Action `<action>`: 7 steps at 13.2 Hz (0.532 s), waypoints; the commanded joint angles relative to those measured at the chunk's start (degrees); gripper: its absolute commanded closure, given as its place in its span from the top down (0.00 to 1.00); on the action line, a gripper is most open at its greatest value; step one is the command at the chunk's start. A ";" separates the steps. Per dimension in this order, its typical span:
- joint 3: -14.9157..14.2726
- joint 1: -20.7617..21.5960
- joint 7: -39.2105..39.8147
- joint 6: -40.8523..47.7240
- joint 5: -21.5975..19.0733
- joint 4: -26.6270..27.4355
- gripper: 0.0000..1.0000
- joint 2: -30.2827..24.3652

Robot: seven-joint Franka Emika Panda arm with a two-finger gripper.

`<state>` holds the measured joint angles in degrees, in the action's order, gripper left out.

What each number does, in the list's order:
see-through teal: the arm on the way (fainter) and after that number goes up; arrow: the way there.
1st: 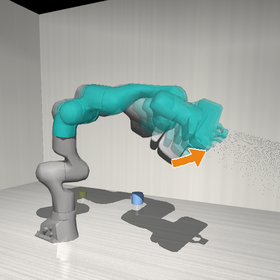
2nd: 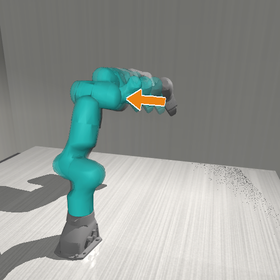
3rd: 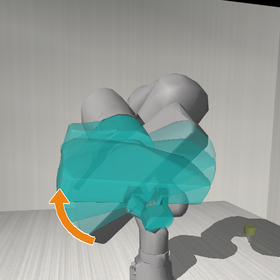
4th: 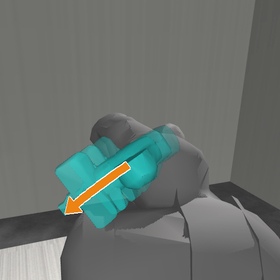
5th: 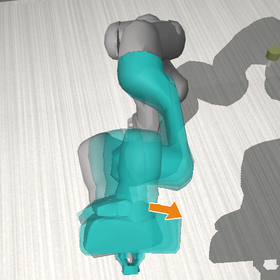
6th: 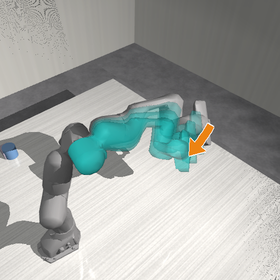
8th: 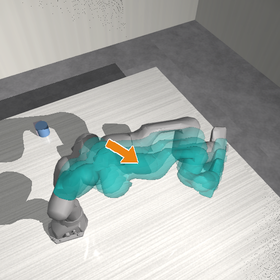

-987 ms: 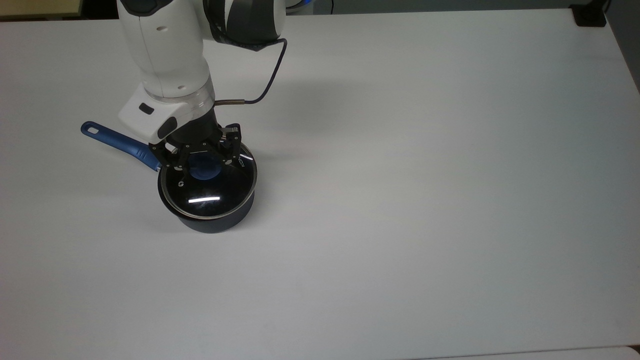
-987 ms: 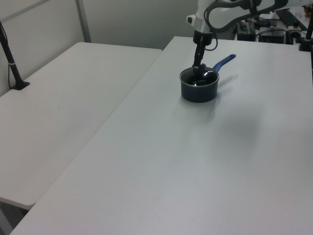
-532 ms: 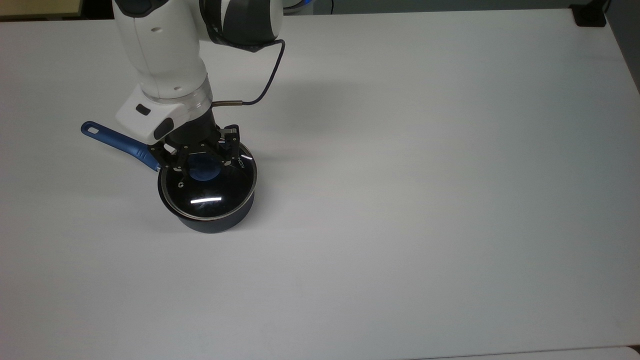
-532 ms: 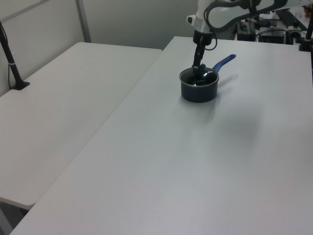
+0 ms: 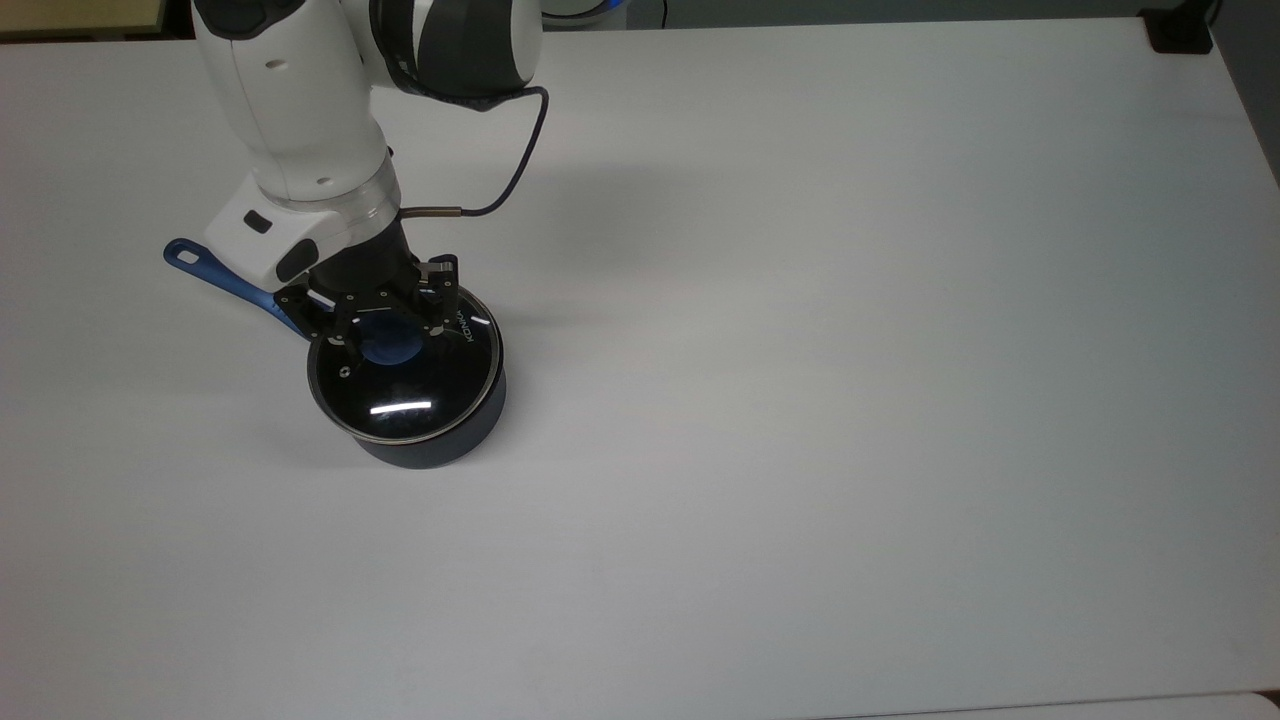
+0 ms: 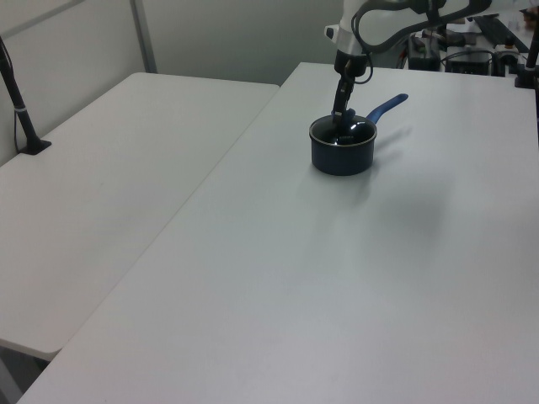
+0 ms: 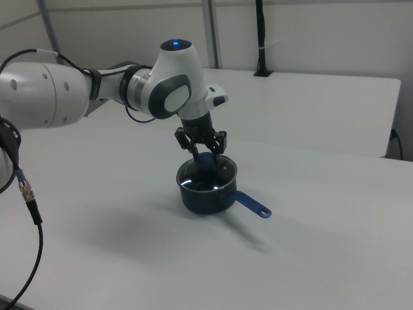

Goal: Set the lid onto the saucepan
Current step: 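Shift the held lid to center it on the saucepan rim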

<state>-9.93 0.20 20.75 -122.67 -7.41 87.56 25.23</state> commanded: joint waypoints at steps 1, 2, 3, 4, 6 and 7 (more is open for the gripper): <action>-0.88 0.50 1.31 -0.99 -1.46 -0.81 0.48 0.35; -0.88 0.68 0.70 -0.99 -1.55 -0.81 0.79 0.35; -0.88 0.68 0.69 -0.99 -1.55 -0.72 1.00 0.35; -0.88 0.68 0.69 -0.99 -1.55 -0.72 1.00 0.18; -0.88 0.68 0.61 -0.38 -1.64 -0.72 1.00 -0.70; -0.96 0.50 0.52 -0.12 -1.64 -0.63 1.00 -2.01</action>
<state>-9.94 0.21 20.75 -122.67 -7.51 86.98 25.19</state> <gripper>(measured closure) 0.000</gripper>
